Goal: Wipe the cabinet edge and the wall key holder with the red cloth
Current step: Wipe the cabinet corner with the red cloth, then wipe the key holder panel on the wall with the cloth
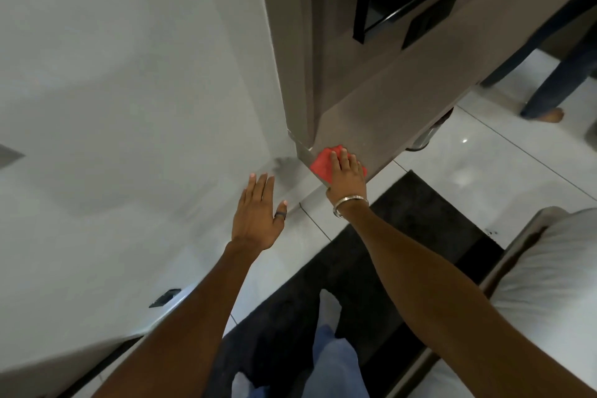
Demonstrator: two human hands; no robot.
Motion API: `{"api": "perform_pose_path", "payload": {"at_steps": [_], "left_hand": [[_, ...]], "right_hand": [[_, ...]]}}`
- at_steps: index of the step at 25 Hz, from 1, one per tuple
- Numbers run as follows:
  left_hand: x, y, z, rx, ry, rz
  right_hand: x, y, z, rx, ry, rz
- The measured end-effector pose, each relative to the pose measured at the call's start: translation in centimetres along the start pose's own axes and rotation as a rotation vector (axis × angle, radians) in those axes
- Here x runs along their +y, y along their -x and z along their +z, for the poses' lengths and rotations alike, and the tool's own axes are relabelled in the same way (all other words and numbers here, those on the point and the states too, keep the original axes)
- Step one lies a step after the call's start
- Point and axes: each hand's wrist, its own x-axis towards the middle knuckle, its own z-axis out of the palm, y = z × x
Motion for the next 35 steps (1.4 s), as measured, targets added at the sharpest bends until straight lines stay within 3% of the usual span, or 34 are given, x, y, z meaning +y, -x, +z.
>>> {"api": "perform_pose_path", "payload": {"at_steps": [3,6,9,12,14,17,21,24,27,30,35], "left_hand": [[-2.2,3.2,-2.1,0.029,-0.007,-0.008],[-6.1,7.6,-6.7,0.195,0.008,0.070],[-11.1,12.7,-12.0,0.454,-0.059,0.180],[-16.5,18.9,-17.8,0.717,-0.153,0.260],[-20.0,22.7,-21.6,0.898,-0.192,0.284],[-24.5,27.5,-27.1,1.140,-0.229,0.197],[-30.5,31.6,-32.6,1.358,-0.255,0.101],[-34.0,32.8,-34.1,1.462,-0.246,0.046],[-37.4,33.7,-34.3,1.496,-0.237,-0.033],[-41.3,34.2,-34.6,1.482,-0.349,-0.063],[-43.3,32.5,-34.5,1.547,-0.613,-0.146]], "right_hand": [[-2.2,3.5,-1.1,-0.007,-0.427,0.128],[-9.0,8.4,-2.4,-0.107,-1.210,0.351],[-18.0,13.9,-2.7,-0.133,-1.788,0.248],[-27.7,19.5,-3.9,-0.142,-1.955,0.056],[-33.8,22.6,-5.2,-0.045,-1.951,-0.068],[-42.0,26.5,-6.9,0.241,-1.805,-0.293],[-51.2,29.8,-8.9,0.697,-1.335,-0.695],[-55.8,28.8,-8.5,0.862,-0.856,-0.980],[-58.1,27.3,-6.8,0.892,-0.519,-1.044],[-57.8,26.2,-4.9,0.971,-0.412,-1.024],[-60.4,23.4,-6.8,1.248,-0.324,-1.070]]}}
